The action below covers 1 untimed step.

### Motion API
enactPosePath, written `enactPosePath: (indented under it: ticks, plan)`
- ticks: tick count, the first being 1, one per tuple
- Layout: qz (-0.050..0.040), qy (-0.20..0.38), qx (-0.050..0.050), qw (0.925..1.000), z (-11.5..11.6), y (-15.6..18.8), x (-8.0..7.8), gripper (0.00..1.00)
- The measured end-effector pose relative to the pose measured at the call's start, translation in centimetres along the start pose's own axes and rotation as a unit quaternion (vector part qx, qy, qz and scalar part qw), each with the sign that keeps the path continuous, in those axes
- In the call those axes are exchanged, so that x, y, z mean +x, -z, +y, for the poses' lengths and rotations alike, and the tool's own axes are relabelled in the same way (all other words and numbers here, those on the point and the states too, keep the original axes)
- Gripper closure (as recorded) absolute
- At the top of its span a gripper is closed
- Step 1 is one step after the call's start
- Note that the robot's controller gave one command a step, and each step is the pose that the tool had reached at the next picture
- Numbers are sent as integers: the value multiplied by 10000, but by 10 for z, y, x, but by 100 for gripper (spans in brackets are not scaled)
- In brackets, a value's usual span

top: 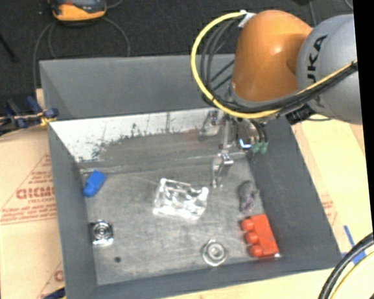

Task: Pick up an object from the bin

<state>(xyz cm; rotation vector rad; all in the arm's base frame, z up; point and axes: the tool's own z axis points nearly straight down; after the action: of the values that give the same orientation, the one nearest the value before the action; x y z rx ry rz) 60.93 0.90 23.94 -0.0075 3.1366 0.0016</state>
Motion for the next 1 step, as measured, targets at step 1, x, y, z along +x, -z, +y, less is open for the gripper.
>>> enactPosePath:
  ticks: [1]
  plan:
    - [-32, 1762, 0, 9844, 29, -148, -2, 0]
